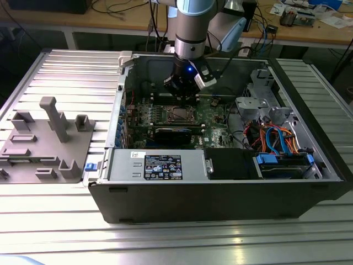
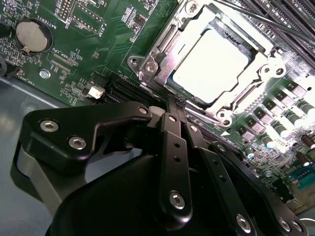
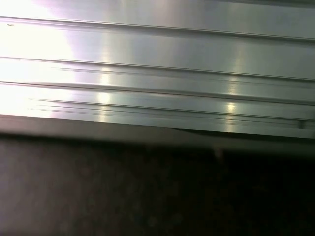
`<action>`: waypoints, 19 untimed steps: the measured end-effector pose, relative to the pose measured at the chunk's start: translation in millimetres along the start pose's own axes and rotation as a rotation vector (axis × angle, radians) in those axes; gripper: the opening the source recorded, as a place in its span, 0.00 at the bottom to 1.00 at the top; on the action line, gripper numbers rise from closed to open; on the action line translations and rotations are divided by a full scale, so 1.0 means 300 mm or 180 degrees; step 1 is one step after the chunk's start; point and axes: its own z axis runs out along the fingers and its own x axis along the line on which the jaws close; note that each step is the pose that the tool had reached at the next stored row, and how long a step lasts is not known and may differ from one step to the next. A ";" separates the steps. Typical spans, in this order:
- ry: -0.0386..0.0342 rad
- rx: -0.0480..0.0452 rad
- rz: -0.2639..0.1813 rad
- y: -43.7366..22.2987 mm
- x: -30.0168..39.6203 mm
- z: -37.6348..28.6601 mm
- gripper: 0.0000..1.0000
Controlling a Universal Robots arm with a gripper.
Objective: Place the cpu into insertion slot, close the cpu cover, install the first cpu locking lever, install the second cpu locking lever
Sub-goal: 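Install the first cpu locking lever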
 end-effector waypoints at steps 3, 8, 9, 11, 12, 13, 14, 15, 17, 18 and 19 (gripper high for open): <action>0.0000 0.0002 0.0000 -0.003 0.000 0.000 0.11; 0.0000 0.0000 0.0000 -0.004 -0.005 0.001 0.11; 0.0001 0.0001 0.0000 -0.005 -0.010 0.001 0.11; 0.0000 0.0001 0.0000 -0.005 -0.013 0.001 0.11; 0.0000 0.0001 0.0000 -0.005 -0.014 0.000 0.11; 0.0000 0.0001 0.0000 -0.005 -0.014 -0.001 0.11; 0.0000 0.0007 0.0000 -0.004 -0.014 -0.009 0.11; 0.0001 0.0013 0.0000 -0.004 -0.014 -0.020 0.11; 0.0001 0.0012 0.0000 -0.004 -0.014 -0.023 0.11; 0.0001 0.0012 0.0000 -0.004 -0.014 -0.023 0.11; 0.0001 0.0013 0.0000 -0.006 -0.014 -0.024 0.11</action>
